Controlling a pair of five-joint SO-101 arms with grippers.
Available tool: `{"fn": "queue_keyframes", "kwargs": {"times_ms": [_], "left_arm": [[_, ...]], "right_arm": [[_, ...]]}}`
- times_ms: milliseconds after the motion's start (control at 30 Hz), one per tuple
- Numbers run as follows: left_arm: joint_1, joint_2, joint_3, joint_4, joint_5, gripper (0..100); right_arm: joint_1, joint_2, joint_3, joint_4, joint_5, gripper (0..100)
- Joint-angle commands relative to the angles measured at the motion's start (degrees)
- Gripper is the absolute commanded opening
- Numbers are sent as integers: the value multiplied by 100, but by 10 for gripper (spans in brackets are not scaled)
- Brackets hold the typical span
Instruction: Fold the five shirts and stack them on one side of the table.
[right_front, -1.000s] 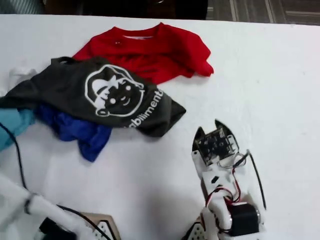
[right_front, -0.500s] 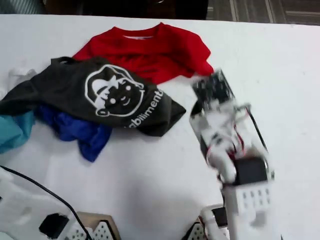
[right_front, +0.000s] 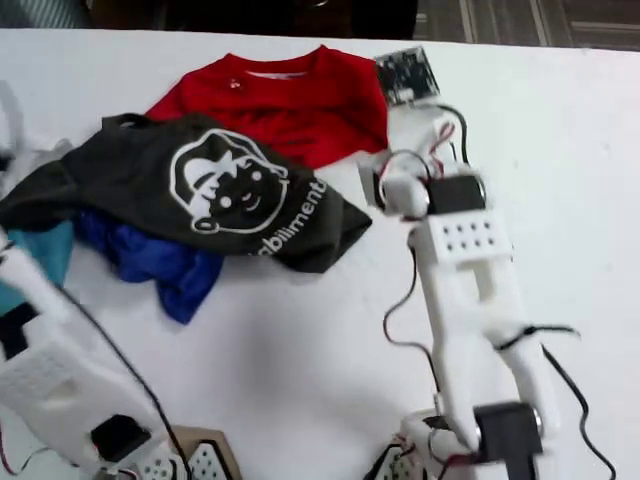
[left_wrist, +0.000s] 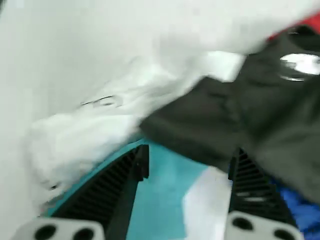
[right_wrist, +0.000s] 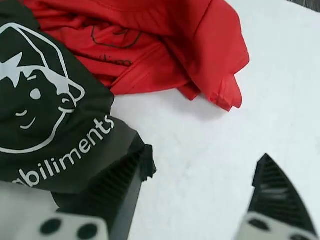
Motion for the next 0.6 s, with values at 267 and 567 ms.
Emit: {"fn": "queue_keyframes", "kwargs": {"times_ms": [267, 567], "left_arm": [[2435, -229, 2756, -343, 378, 325], [2233, -220, 4382, -2048, 1011, 328]], "right_arm": [[-4, 980, -1310, -119, -62, 323], [22, 963, -1468, -101, -53, 323]]}}
